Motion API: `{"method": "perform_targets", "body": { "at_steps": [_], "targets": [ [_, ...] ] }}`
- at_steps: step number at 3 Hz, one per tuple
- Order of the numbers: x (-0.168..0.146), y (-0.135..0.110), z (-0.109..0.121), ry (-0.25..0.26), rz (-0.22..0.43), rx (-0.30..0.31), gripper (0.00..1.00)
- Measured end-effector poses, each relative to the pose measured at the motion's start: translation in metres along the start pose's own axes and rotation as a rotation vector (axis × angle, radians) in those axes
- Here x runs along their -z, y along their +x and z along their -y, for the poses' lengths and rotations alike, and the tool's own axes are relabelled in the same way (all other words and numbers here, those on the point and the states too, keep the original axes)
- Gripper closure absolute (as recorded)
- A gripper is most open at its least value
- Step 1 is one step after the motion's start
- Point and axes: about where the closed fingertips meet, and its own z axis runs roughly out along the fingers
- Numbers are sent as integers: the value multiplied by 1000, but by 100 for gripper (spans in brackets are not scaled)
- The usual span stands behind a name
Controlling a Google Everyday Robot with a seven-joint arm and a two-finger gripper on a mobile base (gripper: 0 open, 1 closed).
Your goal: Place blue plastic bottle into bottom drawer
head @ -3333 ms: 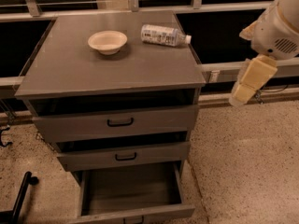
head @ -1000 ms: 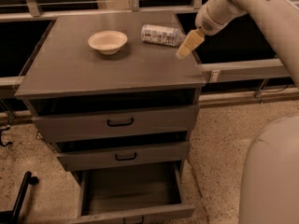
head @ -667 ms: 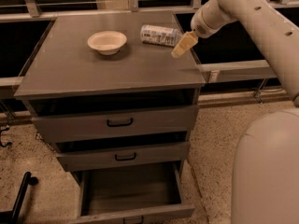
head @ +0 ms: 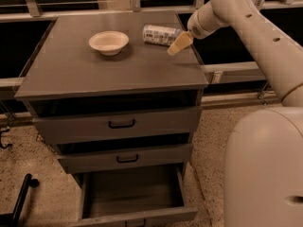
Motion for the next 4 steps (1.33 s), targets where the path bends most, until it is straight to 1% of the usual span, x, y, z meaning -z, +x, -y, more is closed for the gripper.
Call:
{"method": "perform_targets", "body": {
  "at_steps": [2, 3, 4],
  "targets": [
    [-48, -4, 10, 0, 21, -99, 0],
    [-64, -6, 10, -18, 32, -138, 0],
    [-72, -7, 8, -38, 47, -164, 0]
  ]
}}
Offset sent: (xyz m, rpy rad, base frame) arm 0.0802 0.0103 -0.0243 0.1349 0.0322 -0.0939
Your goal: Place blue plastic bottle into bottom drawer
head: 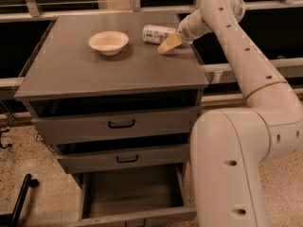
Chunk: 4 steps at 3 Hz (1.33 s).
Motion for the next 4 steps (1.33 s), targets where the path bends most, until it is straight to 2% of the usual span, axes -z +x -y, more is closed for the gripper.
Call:
{"method": "perform_targets", "body": {
  "at_steps": [1, 3, 4],
  "targets": [
    [-4, 0, -3, -23, 11, -10, 0],
    [-3, -4, -10, -63, 19, 4, 26],
    [0, -6, -13, -78, 17, 20, 23]
  ]
}}
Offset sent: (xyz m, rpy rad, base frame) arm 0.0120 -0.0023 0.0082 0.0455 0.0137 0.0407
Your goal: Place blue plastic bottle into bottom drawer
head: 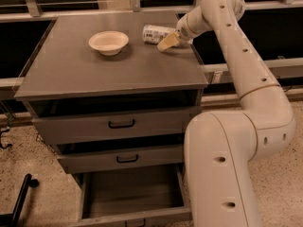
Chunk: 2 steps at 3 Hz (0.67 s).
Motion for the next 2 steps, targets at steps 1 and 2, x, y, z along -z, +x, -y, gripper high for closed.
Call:
{"method": "perform_targets", "body": {
  "at_steps": [1, 2],
  "targets": [
    [11, -6, -7, -30, 8, 24, 18],
    [25, -11, -18, -70, 10, 50, 23]
  ]
}}
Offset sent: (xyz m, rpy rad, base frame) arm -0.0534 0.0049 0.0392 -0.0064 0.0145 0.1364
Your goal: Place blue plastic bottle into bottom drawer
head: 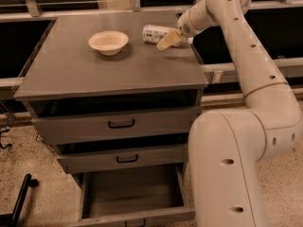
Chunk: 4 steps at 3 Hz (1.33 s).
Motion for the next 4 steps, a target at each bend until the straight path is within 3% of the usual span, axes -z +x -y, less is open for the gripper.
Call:
{"method": "perform_targets", "body": {
  "at_steps": [2, 4],
  "targets": [
    [14, -3, -16, -49, -17, 32, 22],
    [11, -7, -12, -32, -14, 42, 20]
  ]
}}
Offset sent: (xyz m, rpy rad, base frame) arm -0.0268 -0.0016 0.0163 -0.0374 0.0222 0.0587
